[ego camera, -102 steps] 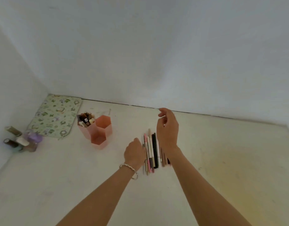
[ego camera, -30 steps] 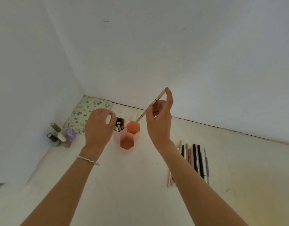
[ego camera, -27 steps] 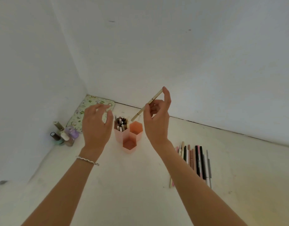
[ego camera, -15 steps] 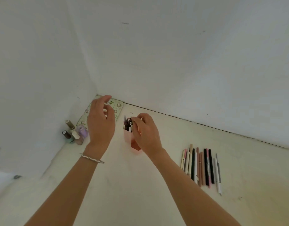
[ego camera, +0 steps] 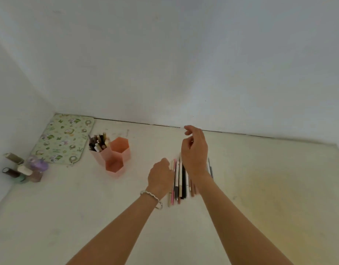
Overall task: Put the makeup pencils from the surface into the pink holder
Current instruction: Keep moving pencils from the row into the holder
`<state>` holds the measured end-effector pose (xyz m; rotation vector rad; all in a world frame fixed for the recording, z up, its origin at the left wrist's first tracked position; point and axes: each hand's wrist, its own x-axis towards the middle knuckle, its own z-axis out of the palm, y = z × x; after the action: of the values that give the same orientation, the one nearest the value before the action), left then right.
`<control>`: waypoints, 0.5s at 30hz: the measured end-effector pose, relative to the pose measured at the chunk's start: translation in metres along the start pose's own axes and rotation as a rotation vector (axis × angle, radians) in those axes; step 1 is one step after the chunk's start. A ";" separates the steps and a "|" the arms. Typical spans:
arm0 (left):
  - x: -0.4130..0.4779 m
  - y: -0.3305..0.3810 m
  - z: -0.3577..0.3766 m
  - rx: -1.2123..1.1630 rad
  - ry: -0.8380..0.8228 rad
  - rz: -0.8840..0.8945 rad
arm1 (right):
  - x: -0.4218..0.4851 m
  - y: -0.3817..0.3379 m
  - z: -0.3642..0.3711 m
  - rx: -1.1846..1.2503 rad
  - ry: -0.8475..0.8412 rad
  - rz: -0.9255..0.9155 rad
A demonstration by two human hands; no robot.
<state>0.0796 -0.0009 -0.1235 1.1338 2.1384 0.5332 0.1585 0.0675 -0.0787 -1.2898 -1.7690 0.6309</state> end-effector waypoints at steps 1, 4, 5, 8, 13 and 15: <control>-0.001 0.002 0.012 0.038 -0.034 -0.030 | -0.002 0.008 -0.010 -0.011 0.005 0.018; 0.000 0.002 0.031 0.123 -0.047 -0.081 | -0.009 0.027 -0.028 -0.033 0.015 0.063; 0.000 0.002 0.034 0.133 -0.033 -0.090 | -0.010 0.032 -0.033 -0.033 0.017 0.079; 0.003 0.002 0.040 0.128 -0.008 -0.128 | -0.016 0.047 -0.043 -0.024 0.033 0.110; 0.011 0.002 0.038 0.053 -0.032 -0.168 | -0.019 0.065 -0.051 0.024 0.068 0.165; 0.013 0.003 0.032 0.005 -0.006 -0.160 | -0.014 0.074 -0.057 0.071 0.134 0.241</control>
<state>0.0987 0.0138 -0.1489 0.9551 2.2035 0.4509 0.2465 0.0758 -0.1117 -1.4734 -1.4828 0.7173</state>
